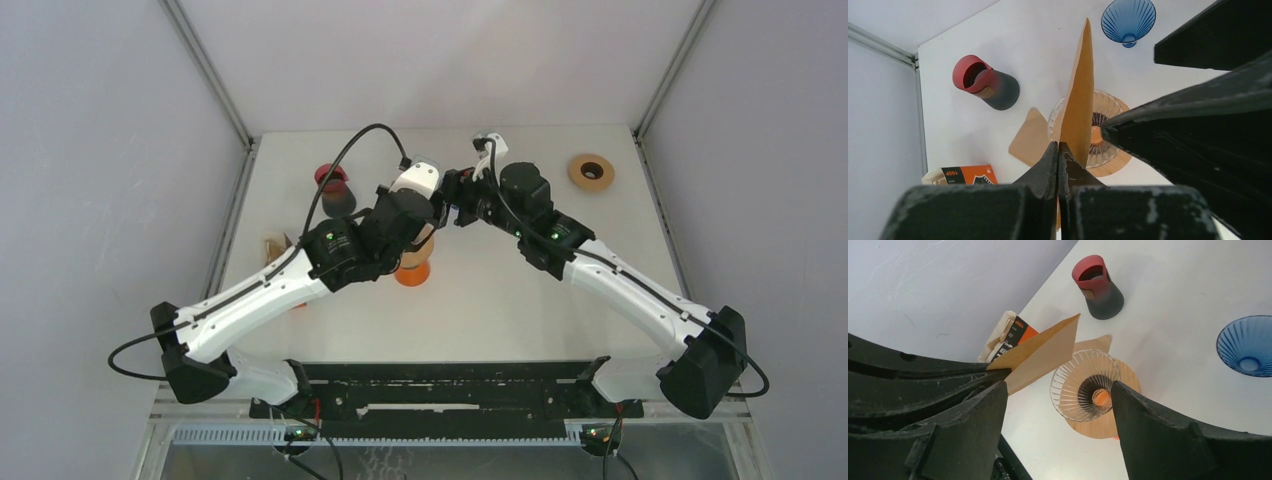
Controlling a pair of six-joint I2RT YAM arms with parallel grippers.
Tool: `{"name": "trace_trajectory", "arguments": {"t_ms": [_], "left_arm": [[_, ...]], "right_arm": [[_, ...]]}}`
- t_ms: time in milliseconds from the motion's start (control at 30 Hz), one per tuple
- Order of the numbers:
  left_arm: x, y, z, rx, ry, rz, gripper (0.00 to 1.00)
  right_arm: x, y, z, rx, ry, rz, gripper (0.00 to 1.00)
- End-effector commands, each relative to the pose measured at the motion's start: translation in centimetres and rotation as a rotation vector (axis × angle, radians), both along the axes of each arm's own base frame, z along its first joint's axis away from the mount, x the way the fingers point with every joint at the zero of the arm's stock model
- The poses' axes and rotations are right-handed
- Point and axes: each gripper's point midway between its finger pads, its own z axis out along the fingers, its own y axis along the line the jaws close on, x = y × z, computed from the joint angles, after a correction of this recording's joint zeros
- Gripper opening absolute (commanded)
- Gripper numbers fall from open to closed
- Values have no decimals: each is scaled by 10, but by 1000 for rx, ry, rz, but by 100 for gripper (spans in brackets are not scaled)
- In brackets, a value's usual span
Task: Place the coffee filter in the dripper
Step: Place the coffee filter in the coffee dripper.
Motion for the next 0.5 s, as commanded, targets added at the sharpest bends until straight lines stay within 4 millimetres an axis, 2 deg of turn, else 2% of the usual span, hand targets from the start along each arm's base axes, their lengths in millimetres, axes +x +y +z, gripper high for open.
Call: {"name": "trace_trajectory", "arguments": {"t_ms": [0,267,467], "left_arm": [[5,-7,28,-26,-72,10,0],[4,-13,29,-9,-80,9,0],[4,-7,33,-23,-98,42,0]], "right_arm": [[0,11,35,125,-16,38,84],[8,16,26,132,19,33,84],[19,8,3,53,39,-31,81]]}}
